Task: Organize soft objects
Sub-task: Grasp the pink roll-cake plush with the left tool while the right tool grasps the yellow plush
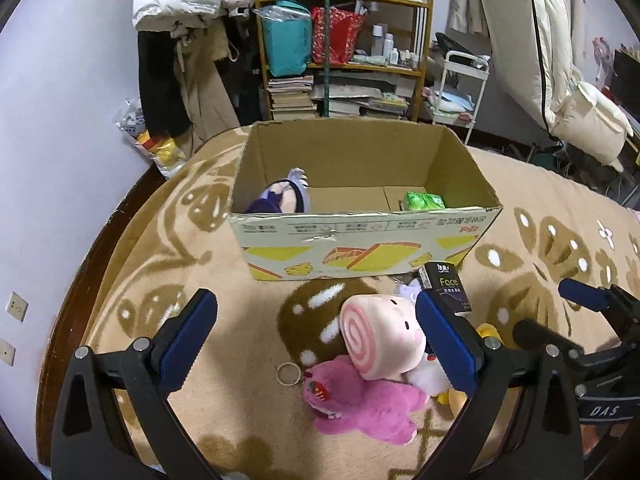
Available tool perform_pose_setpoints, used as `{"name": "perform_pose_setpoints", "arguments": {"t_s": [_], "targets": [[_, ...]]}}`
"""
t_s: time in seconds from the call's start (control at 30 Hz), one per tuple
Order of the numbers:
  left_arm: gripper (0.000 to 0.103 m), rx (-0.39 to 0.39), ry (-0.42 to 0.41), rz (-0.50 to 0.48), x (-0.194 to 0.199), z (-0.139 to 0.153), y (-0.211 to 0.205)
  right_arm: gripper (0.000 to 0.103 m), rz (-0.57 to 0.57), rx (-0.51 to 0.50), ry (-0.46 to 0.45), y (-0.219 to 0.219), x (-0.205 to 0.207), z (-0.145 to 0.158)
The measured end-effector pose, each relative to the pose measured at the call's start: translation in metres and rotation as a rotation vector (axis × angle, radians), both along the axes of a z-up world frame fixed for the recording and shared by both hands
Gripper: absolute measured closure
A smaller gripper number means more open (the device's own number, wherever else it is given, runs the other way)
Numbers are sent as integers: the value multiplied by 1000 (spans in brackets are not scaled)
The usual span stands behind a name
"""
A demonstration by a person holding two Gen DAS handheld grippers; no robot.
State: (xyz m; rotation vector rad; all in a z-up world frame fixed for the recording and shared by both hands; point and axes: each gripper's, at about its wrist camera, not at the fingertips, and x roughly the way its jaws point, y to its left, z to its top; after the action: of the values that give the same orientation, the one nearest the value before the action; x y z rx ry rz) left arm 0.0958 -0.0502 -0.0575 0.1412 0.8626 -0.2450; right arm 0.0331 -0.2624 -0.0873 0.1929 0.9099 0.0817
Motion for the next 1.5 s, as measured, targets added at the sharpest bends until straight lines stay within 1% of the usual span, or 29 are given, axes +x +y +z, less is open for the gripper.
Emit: {"name": "perform_pose_setpoints", "arguments": {"t_s": [0.1, 0.23, 0.4, 0.53, 0.77, 0.83, 1.0, 1.03, 1.07, 1.13, 1.17, 1.2, 1.23, 1.3, 1.33, 1.4, 1.5], "targets": [[4, -4, 25, -6, 4, -9, -7, 0, 14, 18, 48, 0, 5, -8], [4, 13, 61, -21, 8, -23, -17, 0, 15, 26, 114, 0, 13, -21], [4, 8, 116, -35, 17, -39, -27, 0, 28, 33, 172, 1, 20, -36], [4, 32, 156, -53, 22, -55, -38, 0, 32, 33, 224, 2, 24, -48], [4, 49, 215, -78, 29, -75, -51, 0, 37, 64, 306, 1, 30, -66], [4, 53, 232, -81, 30, -80, -52, 4, 35, 68, 332, 2, 31, -71], [4, 72, 259, -71, 36, -91, -54, 5, 43, 104, 373, 0, 37, -80], [4, 74, 265, -66, 37, -93, -54, 6, 44, 126, 389, -1, 38, -84], [4, 77, 269, -60, 38, -95, -54, 12, 44, 142, 398, -1, 40, -86], [4, 77, 267, -51, 40, -96, -54, 14, 52, 195, 408, -2, 41, -90], [5, 76, 266, -52, 40, -96, -54, 15, 51, 195, 407, -1, 40, -90], [10, 72, 264, -54, 39, -96, -54, 18, 53, 192, 401, -1, 40, -89], [13, 66, 270, -58, 38, -97, -54, 19, 56, 190, 396, 0, 39, -87], [23, 40, 298, -67, 38, -99, -55, 20, 57, 185, 392, 1, 39, -86], [26, 29, 308, -69, 38, -100, -54, 20, 57, 183, 391, 0, 38, -85], [40, 5, 321, -80, 37, -100, -54, 21, 59, 177, 384, 2, 38, -84], [48, -6, 315, -87, 30, -98, -55, 22, 61, 158, 368, 3, 37, -80]]}}
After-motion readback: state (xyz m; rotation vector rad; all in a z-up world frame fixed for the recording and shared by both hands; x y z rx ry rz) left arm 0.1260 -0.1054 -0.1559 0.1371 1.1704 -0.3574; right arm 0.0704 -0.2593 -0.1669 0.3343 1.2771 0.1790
